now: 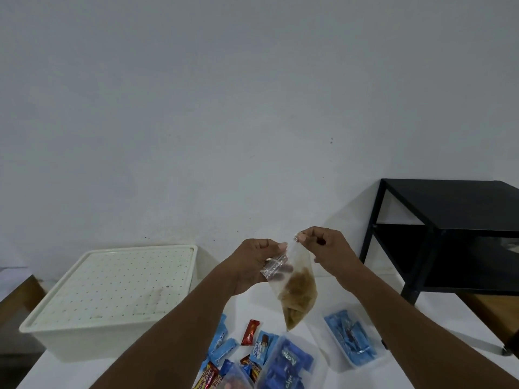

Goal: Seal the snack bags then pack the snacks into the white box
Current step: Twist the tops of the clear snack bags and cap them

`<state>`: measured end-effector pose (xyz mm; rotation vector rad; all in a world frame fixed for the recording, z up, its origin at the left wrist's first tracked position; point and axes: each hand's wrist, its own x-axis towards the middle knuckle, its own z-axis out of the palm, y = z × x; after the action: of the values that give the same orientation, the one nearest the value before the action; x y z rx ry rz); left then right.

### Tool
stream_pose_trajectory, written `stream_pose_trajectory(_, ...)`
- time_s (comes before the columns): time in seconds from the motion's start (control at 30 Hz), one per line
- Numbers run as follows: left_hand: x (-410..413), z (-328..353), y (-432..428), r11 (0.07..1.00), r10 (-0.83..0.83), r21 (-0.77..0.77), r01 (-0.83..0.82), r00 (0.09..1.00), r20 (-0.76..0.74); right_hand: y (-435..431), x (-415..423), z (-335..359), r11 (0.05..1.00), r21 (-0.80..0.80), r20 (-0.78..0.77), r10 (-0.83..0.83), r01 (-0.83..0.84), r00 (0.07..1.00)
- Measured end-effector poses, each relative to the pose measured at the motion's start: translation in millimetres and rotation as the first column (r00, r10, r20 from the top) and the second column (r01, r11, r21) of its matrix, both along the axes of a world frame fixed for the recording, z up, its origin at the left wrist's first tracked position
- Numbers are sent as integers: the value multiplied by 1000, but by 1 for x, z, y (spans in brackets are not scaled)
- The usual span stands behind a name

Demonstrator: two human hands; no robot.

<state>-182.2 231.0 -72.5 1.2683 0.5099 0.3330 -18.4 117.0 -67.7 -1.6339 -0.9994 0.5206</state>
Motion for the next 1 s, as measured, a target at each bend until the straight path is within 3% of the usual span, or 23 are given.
stream_pose_trajectory(0.03, 2, -3, -1, 999, 26, 21, -26, 1000, 3, 1, -4, -2, 997, 6, 10, -76, 76, 997)
stream_pose_trajectory(0.1, 6, -8, -2, 995, 62, 74, -62, 998, 8, 3, -12, -5, 989, 13, -137, -144, 147, 980)
stream_pose_trajectory(0.2, 10, -13, -8, 985, 95, 144, -96, 995, 12, 6, -20, -5, 997, 18, -342, -64, 75, 937)
stream_pose_trajectory(0.5, 11, -20, -8, 995, 99, 8, -99, 995, 10, 6, -5, -18, 985, 139, -421, 151, -101, 894)
stream_pose_trajectory(0.87, 14, -18, -1, 990, -30, 140, 32, 999, -13, 7, 15, -4, 967, 152, -413, 252, -207, 875)
stream_pose_trajectory(1.0, 6, -29, 12, 984, 12, 176, 0, 998, -69, 6, 30, 6, 949, 131, -537, 312, -288, 783)
